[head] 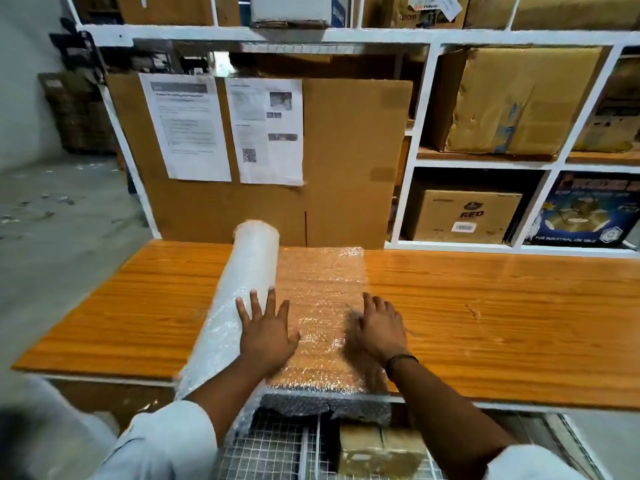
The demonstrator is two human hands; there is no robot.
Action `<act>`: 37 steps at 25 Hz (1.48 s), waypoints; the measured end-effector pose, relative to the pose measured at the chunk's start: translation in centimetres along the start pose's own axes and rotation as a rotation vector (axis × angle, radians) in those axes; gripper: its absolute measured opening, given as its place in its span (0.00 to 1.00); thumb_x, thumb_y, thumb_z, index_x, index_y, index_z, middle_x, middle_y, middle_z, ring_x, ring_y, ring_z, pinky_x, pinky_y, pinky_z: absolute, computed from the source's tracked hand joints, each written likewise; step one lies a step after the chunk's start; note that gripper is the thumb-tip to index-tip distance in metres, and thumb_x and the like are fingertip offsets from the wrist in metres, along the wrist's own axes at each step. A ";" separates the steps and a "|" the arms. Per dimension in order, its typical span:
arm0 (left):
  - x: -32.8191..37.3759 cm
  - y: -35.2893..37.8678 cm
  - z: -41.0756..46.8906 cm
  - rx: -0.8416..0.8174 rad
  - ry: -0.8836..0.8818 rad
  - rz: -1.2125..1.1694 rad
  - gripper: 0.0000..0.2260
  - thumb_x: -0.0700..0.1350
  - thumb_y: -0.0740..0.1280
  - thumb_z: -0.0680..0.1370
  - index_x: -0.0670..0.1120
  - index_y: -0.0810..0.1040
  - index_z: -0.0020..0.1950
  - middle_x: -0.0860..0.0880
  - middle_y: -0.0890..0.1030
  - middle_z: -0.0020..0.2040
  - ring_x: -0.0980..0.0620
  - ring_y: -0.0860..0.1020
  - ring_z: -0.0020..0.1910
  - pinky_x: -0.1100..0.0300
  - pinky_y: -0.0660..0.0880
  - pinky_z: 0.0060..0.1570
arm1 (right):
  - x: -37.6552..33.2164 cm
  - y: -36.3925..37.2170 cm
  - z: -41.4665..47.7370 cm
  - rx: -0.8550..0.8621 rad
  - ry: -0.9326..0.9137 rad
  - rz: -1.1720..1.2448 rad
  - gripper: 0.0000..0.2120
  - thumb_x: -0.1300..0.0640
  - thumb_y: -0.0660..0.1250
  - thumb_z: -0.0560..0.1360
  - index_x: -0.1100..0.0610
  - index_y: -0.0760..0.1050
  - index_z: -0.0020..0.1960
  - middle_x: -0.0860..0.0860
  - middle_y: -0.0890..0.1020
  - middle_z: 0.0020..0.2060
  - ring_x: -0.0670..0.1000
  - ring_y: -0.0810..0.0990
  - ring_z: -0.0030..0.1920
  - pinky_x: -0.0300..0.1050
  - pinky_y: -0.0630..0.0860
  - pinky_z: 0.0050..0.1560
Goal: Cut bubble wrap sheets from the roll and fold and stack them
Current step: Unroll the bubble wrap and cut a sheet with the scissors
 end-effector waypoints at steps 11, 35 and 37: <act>-2.9 6.8 -0.9 -0.136 0.178 0.095 0.39 0.74 0.34 0.77 0.57 0.47 0.84 0.45 0.45 0.84 0.35 0.31 0.80 0.32 0.29 0.73 | 3.2 6.2 -2.3 -0.198 -0.036 -0.088 0.35 0.33 0.38 0.80 0.46 0.56 0.83 0.52 0.51 0.84 0.60 0.46 0.83 0.62 0.42 0.80; -0.3 10.9 -6.3 0.146 0.735 -0.231 0.33 0.34 0.74 0.68 0.48 0.70 0.71 0.43 0.72 0.73 0.39 0.69 0.75 0.41 0.71 0.71 | 2.8 1.5 -5.8 -0.124 0.464 0.591 0.15 0.61 0.69 0.80 0.61 0.74 0.65 0.60 0.83 0.46 0.60 0.83 0.41 0.48 0.73 0.38; -0.3 10.0 -6.2 0.208 0.745 -0.261 0.31 0.33 0.73 0.68 0.49 0.73 0.69 0.45 0.75 0.69 0.43 0.73 0.70 0.45 0.73 0.68 | 0.9 1.4 -8.4 -0.070 0.533 1.021 0.14 0.65 0.67 0.81 0.59 0.76 0.66 0.55 0.83 0.42 0.53 0.81 0.35 0.47 0.78 0.36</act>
Point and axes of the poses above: each hand's wrist, its own z-axis towards the middle knuckle, its own y-axis out of the palm, x = y × z, the point moved 2 cm from there along z, towards the middle knuckle
